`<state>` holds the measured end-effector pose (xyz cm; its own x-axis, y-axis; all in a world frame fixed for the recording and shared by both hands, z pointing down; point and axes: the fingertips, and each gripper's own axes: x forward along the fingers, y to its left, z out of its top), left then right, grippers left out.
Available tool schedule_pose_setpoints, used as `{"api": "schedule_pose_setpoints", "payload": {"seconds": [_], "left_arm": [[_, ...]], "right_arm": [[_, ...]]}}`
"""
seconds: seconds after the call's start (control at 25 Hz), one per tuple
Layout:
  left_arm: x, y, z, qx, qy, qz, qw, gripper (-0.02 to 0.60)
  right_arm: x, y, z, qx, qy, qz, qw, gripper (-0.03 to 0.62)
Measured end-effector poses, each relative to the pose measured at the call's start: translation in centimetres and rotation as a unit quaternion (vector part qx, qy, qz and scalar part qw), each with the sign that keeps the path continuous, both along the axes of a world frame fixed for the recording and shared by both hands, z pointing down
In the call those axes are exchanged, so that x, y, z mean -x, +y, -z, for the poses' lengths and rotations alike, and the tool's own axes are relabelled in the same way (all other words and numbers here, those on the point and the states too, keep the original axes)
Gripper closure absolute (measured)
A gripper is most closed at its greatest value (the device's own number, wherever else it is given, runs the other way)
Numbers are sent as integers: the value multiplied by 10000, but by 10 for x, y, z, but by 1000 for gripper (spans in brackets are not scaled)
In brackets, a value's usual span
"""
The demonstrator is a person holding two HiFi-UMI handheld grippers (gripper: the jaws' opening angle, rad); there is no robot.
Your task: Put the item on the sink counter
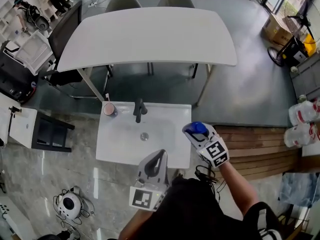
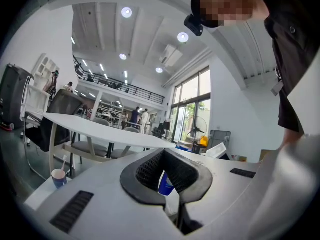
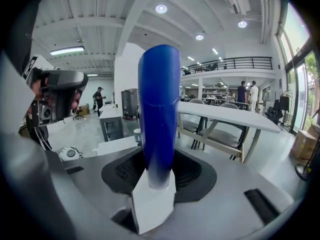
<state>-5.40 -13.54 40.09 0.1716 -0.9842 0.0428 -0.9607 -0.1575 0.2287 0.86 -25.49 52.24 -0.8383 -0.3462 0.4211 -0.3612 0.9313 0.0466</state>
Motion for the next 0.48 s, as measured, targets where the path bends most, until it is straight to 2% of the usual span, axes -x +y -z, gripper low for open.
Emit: {"api": "schedule_pose_setpoints", "payload": {"seconds": [0.16, 0.48], "left_arm": [[15, -19, -1, 13, -63, -103, 9999, 566], [44, -54, -9, 162, 52, -183, 9997, 566]], "right_arm": [[18, -19, -17, -31, 58, 103, 9999, 433], [48, -55, -55, 68, 145, 241, 9996, 433]]}}
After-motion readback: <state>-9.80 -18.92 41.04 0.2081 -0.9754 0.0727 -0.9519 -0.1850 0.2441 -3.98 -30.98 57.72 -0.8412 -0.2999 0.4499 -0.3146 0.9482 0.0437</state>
